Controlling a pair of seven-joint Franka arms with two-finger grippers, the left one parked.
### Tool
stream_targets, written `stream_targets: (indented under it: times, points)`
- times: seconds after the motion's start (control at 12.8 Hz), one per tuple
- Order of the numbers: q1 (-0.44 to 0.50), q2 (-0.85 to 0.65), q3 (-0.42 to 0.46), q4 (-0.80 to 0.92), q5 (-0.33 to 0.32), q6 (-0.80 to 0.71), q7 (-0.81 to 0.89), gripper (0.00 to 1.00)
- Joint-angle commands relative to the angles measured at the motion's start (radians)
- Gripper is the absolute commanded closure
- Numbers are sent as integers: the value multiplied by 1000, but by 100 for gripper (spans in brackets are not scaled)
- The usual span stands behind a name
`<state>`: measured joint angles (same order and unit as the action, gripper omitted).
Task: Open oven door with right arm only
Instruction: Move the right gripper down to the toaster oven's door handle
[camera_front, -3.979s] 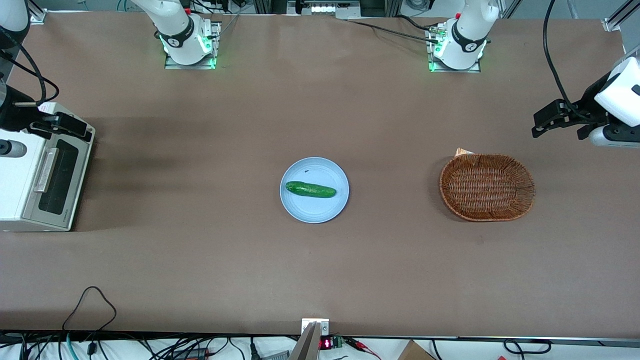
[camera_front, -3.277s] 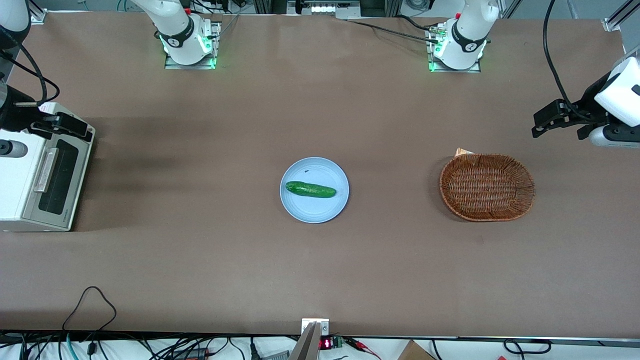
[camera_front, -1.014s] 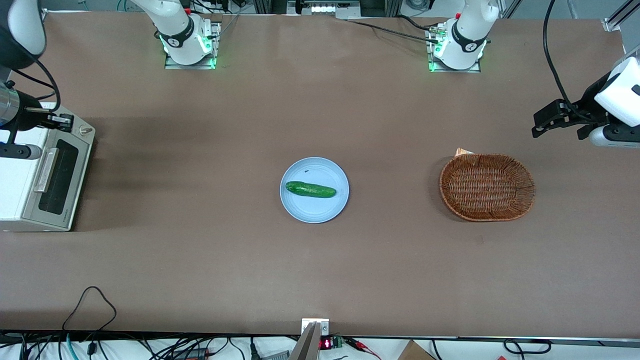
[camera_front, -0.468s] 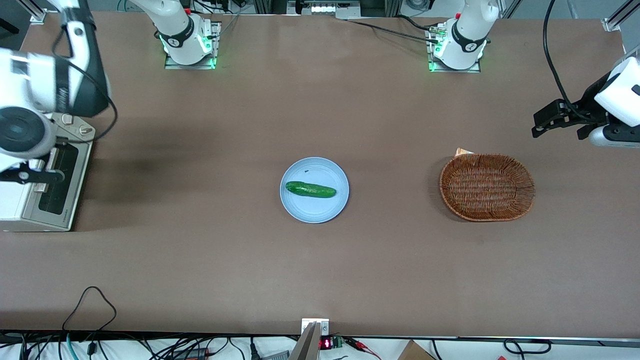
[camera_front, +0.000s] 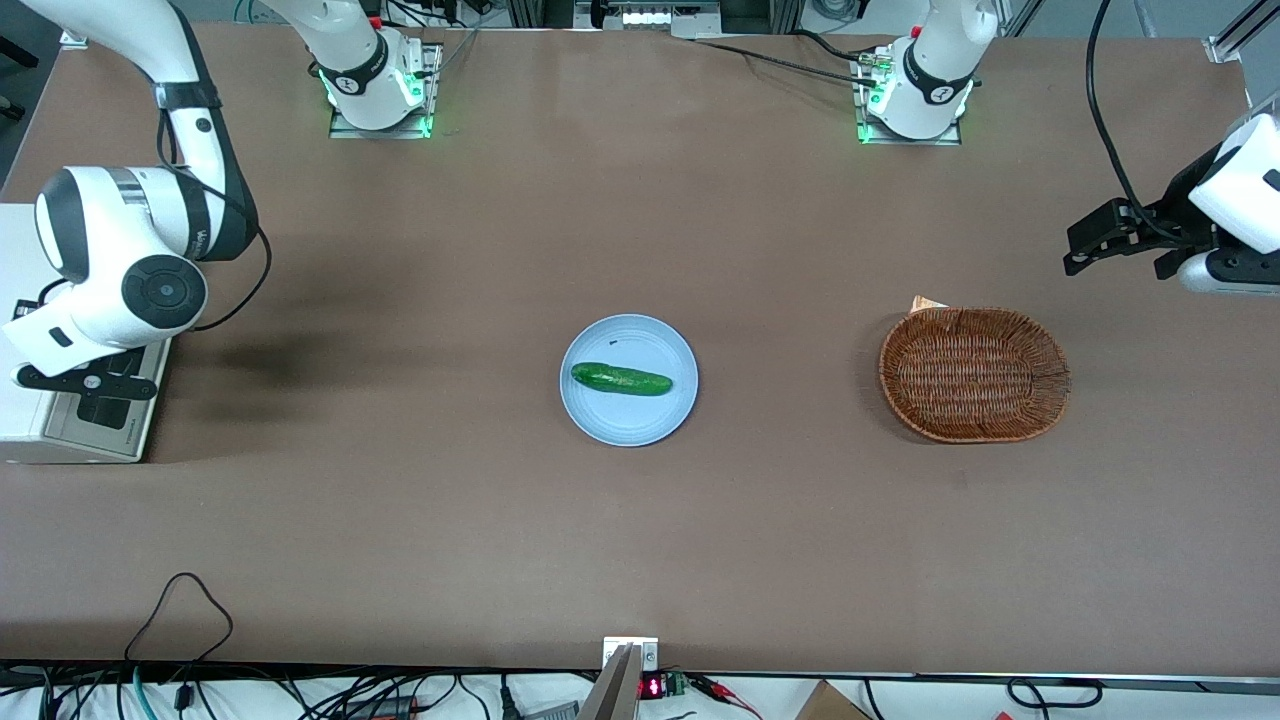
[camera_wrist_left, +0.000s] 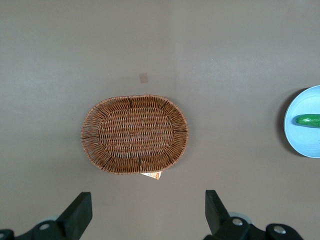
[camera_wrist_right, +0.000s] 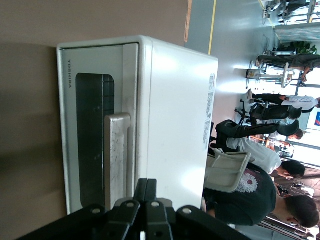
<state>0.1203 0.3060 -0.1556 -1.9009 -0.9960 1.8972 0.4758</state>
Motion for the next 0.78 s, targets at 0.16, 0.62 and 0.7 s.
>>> stream_targets:
  times: [0.16, 0.62, 0.7]
  points:
    - [-10, 38, 5, -35, -79, 42, 138, 98]
    - [-25, 51, 4, -63, -113, 56, 204, 98]
    - [-28, 51, 4, -64, -113, 56, 204, 98]
